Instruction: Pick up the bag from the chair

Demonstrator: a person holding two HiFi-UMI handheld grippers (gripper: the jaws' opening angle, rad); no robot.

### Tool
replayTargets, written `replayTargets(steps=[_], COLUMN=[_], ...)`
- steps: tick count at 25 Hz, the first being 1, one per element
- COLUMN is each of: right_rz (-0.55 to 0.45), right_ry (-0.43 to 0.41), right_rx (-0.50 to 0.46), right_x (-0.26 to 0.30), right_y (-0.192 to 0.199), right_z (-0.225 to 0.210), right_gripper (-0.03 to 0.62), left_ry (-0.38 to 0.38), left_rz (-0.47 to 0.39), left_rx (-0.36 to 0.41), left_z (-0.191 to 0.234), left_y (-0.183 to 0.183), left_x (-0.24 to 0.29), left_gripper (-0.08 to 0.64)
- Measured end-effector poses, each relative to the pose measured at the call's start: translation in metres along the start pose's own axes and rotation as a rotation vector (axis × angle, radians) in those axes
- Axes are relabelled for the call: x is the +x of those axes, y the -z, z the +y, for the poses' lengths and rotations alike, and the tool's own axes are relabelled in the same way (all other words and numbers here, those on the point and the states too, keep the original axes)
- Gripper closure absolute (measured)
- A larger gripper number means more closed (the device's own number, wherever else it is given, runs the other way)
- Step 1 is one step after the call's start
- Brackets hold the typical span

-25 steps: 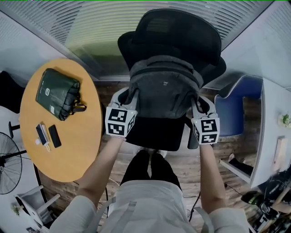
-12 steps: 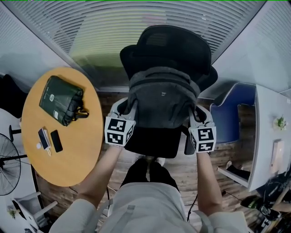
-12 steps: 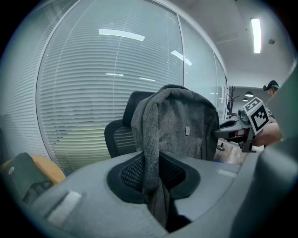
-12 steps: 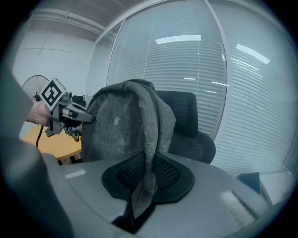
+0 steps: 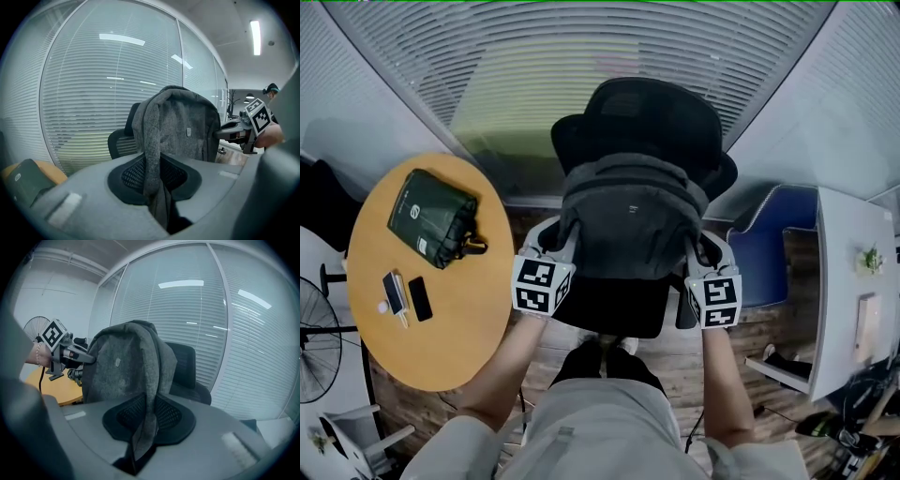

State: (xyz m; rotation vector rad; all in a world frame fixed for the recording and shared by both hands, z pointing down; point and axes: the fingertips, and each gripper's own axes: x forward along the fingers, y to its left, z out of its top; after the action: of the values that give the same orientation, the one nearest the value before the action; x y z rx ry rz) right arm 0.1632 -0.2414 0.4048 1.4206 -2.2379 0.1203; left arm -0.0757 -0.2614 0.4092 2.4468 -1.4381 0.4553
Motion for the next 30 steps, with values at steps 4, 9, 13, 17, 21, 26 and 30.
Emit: replayTargets(steps=[4, 9, 13, 17, 21, 26, 30], right_rz=[-0.006, -0.013, -0.024, -0.05, -0.058, -0.065, -0.07], right_ry=[-0.004, -0.004, -0.004, 0.003, 0.009, 0.012, 0.013], right_rx=[0.001, 0.0, -0.002, -0.01, -0.01, -0.01, -0.009], right_x=[-0.01, -0.023, -0.037, -0.048, -0.062, -0.077, -0.09], right_y=[-0.011, -0.022, -0.031, -0.043, -0.054, -0.062, -0.071], right_z=[0.004, 0.008, 0.008, 0.007, 0.009, 0.013, 0.015], right_gripper=[0.54, 0.54, 0.54, 0.54, 0.54, 0.54, 0.54], left_ry=[-0.009, -0.008, -0.01, -0.012, -0.006, -0.007, -0.005], left_rz=[-0.006, -0.016, -0.029, -0.052, -0.07, -0.093, -0.103], left_rx=[-0.003, 0.003, 0.002, 0.002, -0.001, -0.006, -0.003], left_z=[-0.001, -0.003, -0.01, -0.014, -0.019, -0.023, -0.029], left_y=[-0.009, -0.019, -0.031, -0.043, -0.053, -0.061, -0.07], left_x=[-0.012, -0.027, -0.04, -0.05, -0.061, -0.077, -0.088], left_gripper=[0.497, 0.497, 0.499, 0.499, 0.499, 0.499, 0.499])
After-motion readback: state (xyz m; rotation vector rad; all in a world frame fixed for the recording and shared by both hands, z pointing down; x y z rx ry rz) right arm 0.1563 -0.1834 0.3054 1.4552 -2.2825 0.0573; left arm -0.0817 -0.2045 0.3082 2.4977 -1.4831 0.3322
